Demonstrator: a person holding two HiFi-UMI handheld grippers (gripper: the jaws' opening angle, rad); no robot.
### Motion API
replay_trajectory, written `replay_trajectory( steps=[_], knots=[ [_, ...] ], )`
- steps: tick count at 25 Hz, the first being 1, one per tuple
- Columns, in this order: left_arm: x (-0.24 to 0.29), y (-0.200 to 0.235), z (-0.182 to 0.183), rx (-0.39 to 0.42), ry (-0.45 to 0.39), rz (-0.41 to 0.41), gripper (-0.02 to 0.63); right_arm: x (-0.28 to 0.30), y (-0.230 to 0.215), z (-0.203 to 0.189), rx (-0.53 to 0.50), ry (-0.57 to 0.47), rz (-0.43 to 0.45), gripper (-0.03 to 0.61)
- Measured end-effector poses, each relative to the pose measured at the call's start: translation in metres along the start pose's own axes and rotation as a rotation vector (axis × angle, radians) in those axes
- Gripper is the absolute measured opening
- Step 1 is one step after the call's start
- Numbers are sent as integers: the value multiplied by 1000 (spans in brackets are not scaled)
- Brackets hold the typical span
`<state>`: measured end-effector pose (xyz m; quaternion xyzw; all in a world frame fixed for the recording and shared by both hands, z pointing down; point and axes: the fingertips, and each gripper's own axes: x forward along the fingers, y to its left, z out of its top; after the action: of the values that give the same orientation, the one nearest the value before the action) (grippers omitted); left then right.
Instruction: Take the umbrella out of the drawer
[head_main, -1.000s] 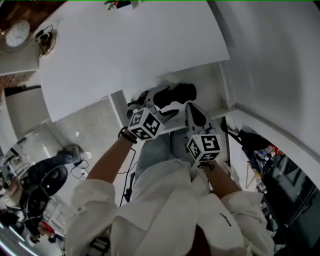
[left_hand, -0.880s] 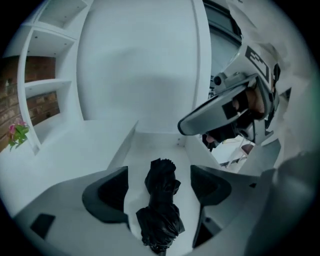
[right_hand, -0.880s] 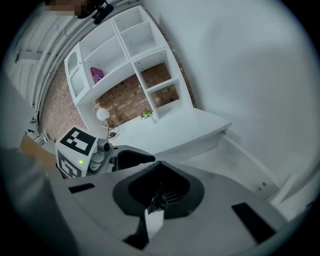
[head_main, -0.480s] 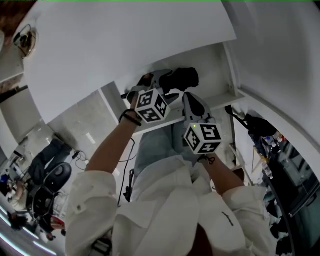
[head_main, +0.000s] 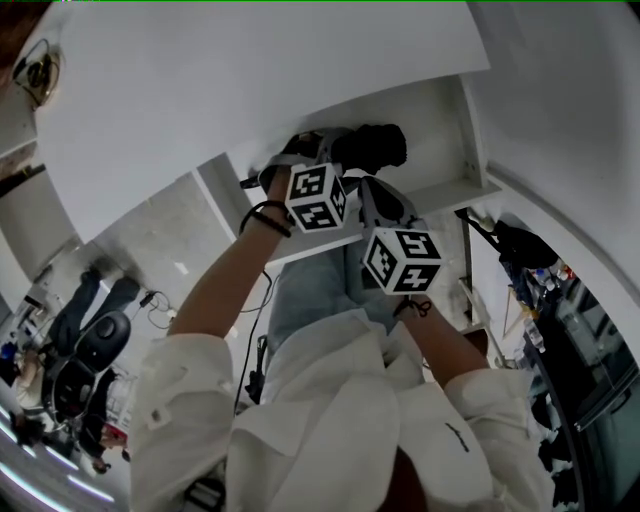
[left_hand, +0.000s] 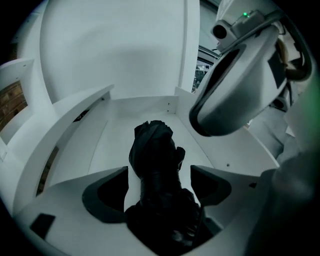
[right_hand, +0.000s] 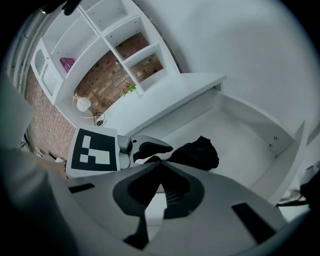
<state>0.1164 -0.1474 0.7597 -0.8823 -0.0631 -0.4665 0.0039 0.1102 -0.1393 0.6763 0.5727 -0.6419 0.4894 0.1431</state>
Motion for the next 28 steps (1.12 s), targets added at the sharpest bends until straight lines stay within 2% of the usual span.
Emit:
replay_trajectory(
  steps=[5, 13, 17, 20, 28],
  knots=[
    [10, 2, -6, 7, 25, -5, 393, 12, -1, -9, 63, 63, -6, 17],
    [20, 2, -12, 8, 86, -27, 390, 16, -4, -5, 53, 54, -24, 17],
    [23, -2, -13, 6, 103, -34, 329, 13, -6, -5, 51, 44, -19, 17],
    [24, -5, -12, -25, 96, -46, 299, 10, -7, -6, 61, 37, -17, 17],
    [19, 0, -8, -58, 73, -25, 270, -7, -2, 1, 61, 1, 0, 17]
  ],
)
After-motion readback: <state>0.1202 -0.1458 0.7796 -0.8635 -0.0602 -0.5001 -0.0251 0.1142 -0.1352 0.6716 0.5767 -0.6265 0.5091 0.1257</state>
